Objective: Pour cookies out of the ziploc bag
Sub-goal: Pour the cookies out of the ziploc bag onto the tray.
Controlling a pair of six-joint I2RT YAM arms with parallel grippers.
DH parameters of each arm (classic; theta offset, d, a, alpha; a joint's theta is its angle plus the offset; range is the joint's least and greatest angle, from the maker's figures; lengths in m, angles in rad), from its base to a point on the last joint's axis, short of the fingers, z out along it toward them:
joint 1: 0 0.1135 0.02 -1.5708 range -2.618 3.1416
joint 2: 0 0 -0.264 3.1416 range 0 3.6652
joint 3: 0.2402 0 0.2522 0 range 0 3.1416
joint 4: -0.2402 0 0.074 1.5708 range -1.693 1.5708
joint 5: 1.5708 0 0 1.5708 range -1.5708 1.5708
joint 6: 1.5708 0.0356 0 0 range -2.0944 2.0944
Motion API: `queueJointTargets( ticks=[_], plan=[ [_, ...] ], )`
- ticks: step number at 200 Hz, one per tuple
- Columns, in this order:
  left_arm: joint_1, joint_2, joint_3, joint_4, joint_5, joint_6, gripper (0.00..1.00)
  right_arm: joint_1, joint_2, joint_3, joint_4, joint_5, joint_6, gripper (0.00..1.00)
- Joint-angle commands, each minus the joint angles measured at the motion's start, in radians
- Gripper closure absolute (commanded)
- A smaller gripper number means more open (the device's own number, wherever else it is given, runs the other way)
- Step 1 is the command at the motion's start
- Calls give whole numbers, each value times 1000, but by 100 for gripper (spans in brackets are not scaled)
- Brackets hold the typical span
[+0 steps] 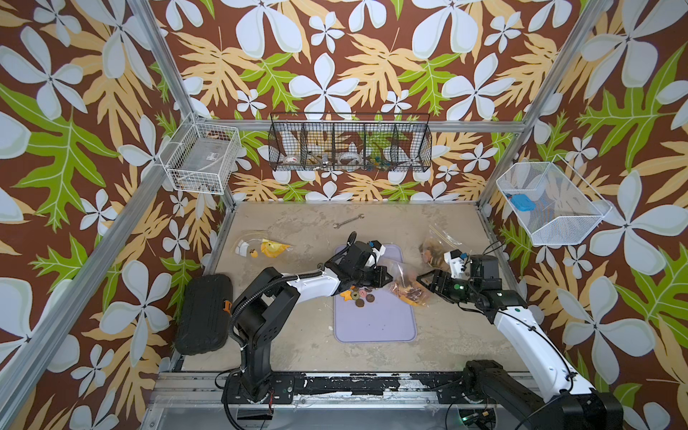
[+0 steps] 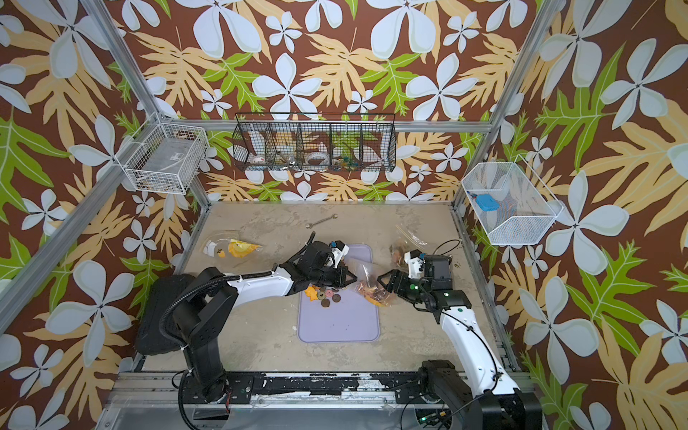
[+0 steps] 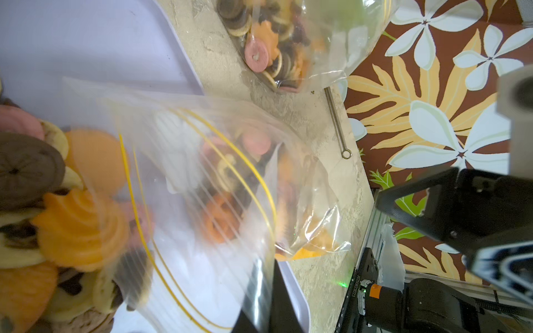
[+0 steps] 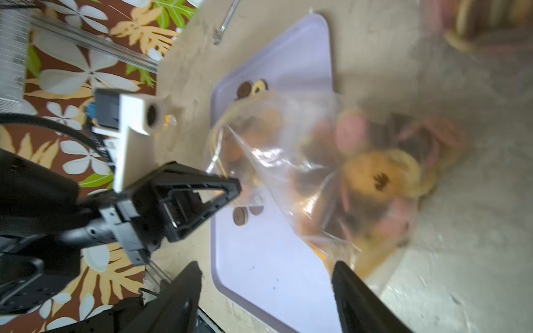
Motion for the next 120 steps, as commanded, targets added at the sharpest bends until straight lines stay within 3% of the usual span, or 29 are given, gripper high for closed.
queueJointTargets(
  ticks=[1,75,107,120],
  plan=[
    [2,-14,-2,7,10,6,100,1,-34,-49,-67,87,-30,27],
    [1,-21,-7,6,14,6,100,1,53,-174,88,22,20,45],
    [2,-21,-9,5,14,6,100,1,60,-173,112,11,33,56],
    [2,-21,-10,6,15,7,100,0,69,-174,123,7,39,65]
  ],
)
